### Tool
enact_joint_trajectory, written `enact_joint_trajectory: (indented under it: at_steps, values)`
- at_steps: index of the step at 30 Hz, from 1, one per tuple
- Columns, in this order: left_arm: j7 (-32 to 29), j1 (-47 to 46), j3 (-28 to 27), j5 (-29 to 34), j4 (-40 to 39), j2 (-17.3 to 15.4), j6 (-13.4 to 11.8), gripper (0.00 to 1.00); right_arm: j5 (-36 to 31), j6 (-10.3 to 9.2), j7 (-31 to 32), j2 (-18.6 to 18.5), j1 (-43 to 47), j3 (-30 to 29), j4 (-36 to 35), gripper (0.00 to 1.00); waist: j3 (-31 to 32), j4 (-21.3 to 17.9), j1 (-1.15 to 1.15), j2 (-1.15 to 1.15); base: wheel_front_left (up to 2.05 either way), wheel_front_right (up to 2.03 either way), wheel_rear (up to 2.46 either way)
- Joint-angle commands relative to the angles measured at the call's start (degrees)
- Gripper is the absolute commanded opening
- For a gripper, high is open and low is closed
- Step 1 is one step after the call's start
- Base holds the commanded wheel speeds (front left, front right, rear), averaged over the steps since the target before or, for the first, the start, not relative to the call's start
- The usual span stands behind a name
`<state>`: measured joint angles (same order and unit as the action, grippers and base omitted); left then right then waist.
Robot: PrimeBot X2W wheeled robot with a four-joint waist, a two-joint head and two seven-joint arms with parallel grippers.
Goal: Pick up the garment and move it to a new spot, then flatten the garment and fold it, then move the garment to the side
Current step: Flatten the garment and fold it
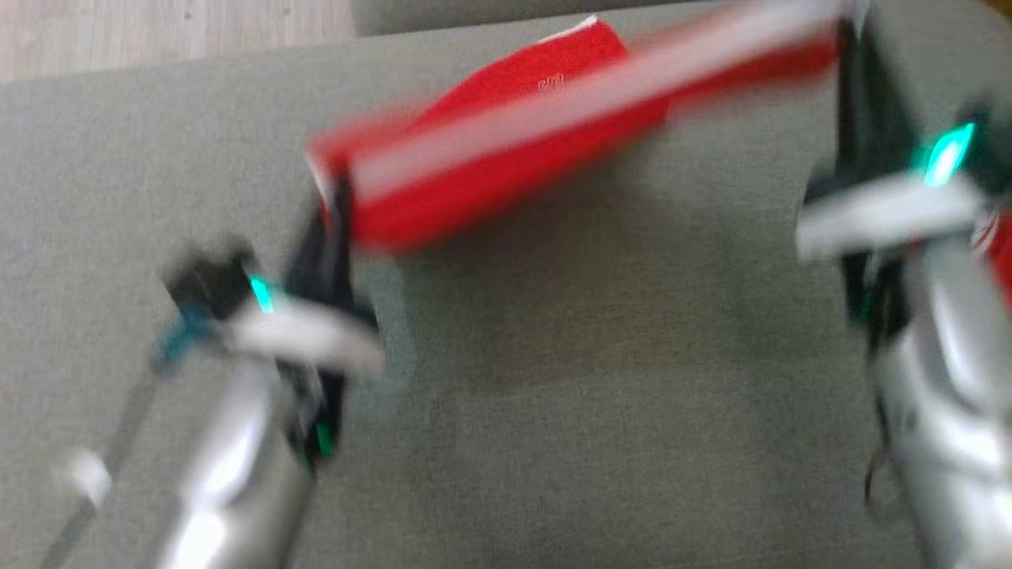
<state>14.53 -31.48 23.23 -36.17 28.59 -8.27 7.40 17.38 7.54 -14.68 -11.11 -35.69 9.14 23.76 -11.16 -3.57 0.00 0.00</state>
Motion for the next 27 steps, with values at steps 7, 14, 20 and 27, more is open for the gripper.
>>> enact_joint_trajectory:
  at_steps: [7, 14, 20, 27]
  values:
    - [0.5, 18.2, -1.9, 4.4, -7.8, 2.3, 0.1, 0.00, 2.7, -0.05, -0.3, 0.1, 20.3, -1.7, -7.8, 0.00, 5.7, -0.4, 0.00, 0.00, 0.00, 0.00, 0.00]
    - [0.5, 29.0, -3.9, 5.2, -12.8, 3.9, 0.1, 0.00, 4.6, -0.05, -0.3, 0.5, 32.6, -3.9, -12.8, 0.00, 10.5, 0.4, 0.00, 0.00, 0.00, 0.00, 0.00]
    - [0.5, 33.3, -2.6, 8.1, -16.3, 4.1, 0.1, 0.00, 5.6, -0.05, -0.3, 0.6, 36.9, -7.0, -18.2, 0.00, 10.8, 2.2, 0.00, 0.00, 0.00, 0.00, 0.00]
    - [0.5, 26.7, -2.2, 8.0, -17.1, 4.5, 0.1, 0.00, 4.8, -0.05, 3.9, -1.4, 27.6, -5.3, -16.5, 0.00, 5.3, 6.0, 0.00, 0.00, 0.00, 0.00, 0.00]
